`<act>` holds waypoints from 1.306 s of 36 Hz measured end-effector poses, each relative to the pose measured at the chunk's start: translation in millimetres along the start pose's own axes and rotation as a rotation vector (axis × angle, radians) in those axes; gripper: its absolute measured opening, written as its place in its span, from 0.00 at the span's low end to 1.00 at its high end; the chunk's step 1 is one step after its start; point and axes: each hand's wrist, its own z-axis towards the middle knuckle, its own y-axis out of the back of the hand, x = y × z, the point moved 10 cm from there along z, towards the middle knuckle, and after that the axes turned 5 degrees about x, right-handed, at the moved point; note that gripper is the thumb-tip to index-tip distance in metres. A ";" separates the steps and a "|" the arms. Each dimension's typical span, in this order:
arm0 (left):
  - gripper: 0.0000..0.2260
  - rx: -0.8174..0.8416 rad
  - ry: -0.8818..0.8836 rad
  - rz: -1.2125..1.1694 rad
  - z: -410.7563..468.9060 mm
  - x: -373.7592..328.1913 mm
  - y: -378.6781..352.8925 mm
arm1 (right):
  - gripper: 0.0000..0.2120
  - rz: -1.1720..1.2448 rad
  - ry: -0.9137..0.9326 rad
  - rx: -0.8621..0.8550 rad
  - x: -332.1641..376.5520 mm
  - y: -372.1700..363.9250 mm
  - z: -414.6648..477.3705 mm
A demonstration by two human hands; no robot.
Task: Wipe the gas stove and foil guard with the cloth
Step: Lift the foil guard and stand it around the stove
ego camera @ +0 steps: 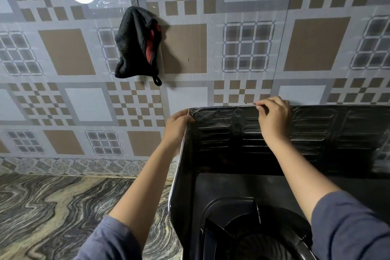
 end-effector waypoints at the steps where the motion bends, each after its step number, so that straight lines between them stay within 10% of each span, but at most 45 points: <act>1: 0.18 0.001 -0.003 0.007 0.0 0.3 0.3 | 0.06 0.003 -0.001 0.000 -0.5 0.1 0.2; 47: 0.16 -0.083 0.006 0.221 -3.7 -11.6 13.9 | 0.10 -0.034 -0.008 0.164 19.9 -1.4 -4.8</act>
